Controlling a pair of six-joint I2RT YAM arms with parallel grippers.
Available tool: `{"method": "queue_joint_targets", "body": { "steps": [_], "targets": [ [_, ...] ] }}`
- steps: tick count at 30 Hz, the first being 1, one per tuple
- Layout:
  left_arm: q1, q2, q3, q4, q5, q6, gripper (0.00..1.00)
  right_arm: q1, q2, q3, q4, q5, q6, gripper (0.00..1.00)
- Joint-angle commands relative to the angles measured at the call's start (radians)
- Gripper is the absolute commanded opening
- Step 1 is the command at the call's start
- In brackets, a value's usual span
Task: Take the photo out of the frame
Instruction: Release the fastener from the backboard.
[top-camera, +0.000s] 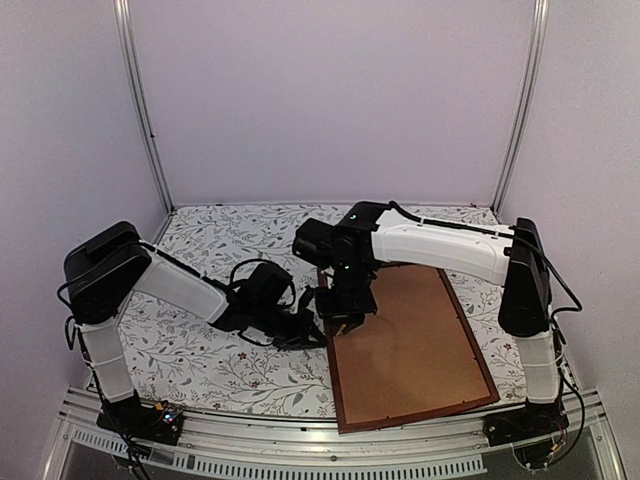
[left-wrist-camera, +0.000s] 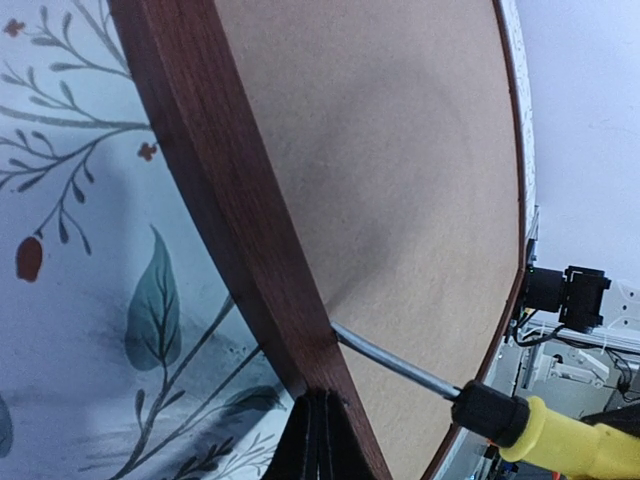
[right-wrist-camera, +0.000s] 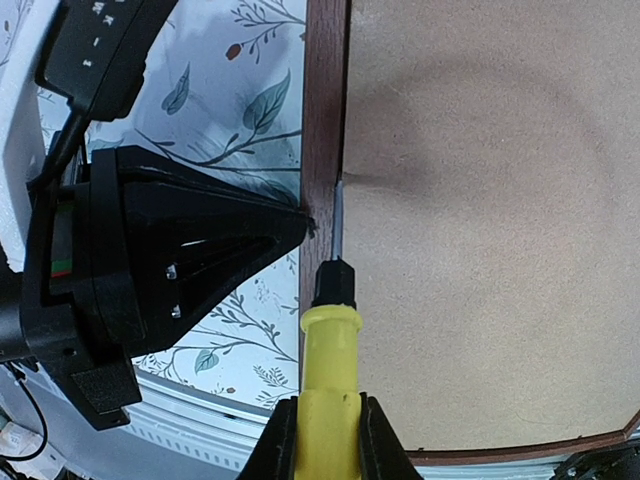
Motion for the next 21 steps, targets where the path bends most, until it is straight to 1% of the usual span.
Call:
{"method": "queue_joint_targets", "body": {
  "steps": [1, 4, 8, 16, 21],
  "targets": [
    [-0.045, 0.029, 0.006, 0.162, 0.029, 0.015, 0.02, 0.085, 0.131, 0.037, 0.362, -0.241, -0.029, 0.00],
    [-0.045, 0.024, 0.003, 0.163, 0.031, 0.014, 0.02, 0.092, 0.157, 0.081, 0.361, -0.255, -0.024, 0.00],
    [-0.045, 0.022, 0.002, 0.157, 0.026, 0.017, 0.02, 0.097, 0.169, 0.087, 0.376, -0.268, -0.017, 0.00],
    [-0.047, 0.019, 0.009, 0.146, 0.025, 0.016, 0.02, 0.096, 0.145, 0.083, 0.364, -0.252, -0.038, 0.00],
    [-0.053, 0.016, 0.036, 0.106, 0.016, 0.022, 0.02, 0.096, 0.140, 0.117, 0.371, -0.265, -0.047, 0.00]
  ]
}}
